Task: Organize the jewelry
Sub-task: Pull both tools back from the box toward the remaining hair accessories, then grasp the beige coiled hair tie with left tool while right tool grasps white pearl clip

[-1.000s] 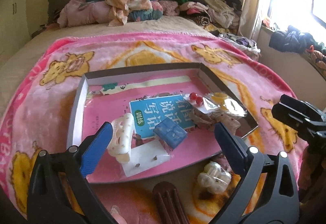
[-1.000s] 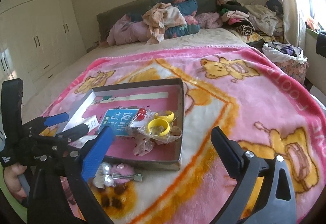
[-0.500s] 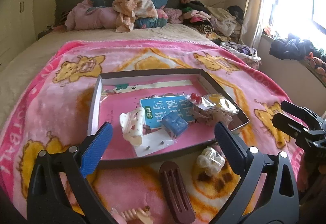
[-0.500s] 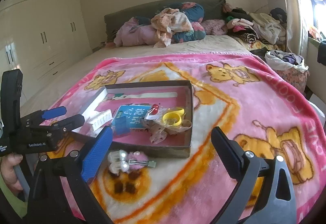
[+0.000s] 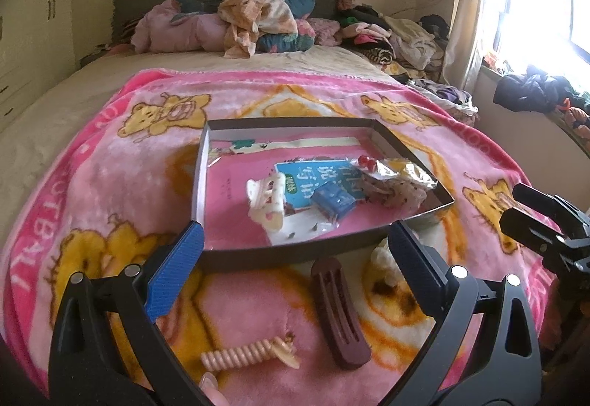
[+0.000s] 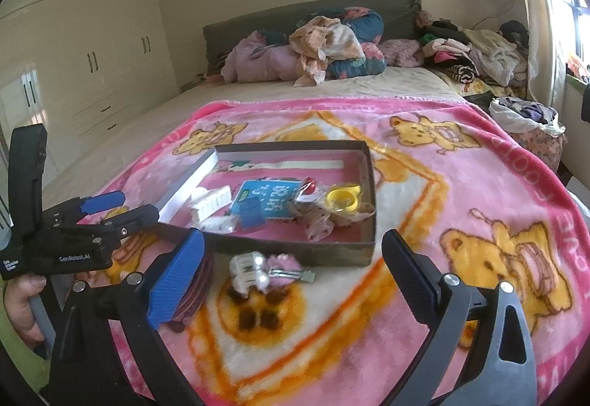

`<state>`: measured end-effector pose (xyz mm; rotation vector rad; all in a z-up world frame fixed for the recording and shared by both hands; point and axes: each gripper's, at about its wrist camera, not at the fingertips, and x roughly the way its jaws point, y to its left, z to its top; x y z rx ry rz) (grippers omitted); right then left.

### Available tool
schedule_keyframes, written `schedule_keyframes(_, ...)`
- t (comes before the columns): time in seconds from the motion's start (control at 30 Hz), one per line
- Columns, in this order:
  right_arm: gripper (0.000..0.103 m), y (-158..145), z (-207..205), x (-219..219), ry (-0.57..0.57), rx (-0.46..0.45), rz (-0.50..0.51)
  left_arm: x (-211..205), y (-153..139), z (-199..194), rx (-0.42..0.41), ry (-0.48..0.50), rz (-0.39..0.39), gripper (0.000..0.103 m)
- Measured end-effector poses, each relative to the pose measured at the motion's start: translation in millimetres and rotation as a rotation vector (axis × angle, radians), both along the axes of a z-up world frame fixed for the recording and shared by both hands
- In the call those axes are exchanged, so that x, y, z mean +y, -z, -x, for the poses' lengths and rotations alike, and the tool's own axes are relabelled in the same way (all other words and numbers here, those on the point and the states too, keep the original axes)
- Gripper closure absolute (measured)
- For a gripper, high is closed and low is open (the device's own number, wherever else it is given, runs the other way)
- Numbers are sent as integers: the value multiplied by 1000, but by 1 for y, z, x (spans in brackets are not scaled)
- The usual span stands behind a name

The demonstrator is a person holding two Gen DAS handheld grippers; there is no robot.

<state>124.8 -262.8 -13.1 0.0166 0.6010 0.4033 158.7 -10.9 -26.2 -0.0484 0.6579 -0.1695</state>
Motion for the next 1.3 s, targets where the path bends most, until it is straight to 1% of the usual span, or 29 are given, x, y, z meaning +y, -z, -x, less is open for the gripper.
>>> schedule_keyframes(0.37,9,8,16,16,-34,4,20,16,8,19,8,-28,-9,12)
schedule_keyframes(0.8,9,9,33,34,-75,-9,40,34,12,36,5,-61,-11,12)
schedule_keyframes(0.93,9,12,35,42,-91,-14,55,39,14,42,1,-69,-12,12)
schedule_keyframes(1.3,9,26,36,60,-137,0,79,62,27,49,28,-111,-2,12)
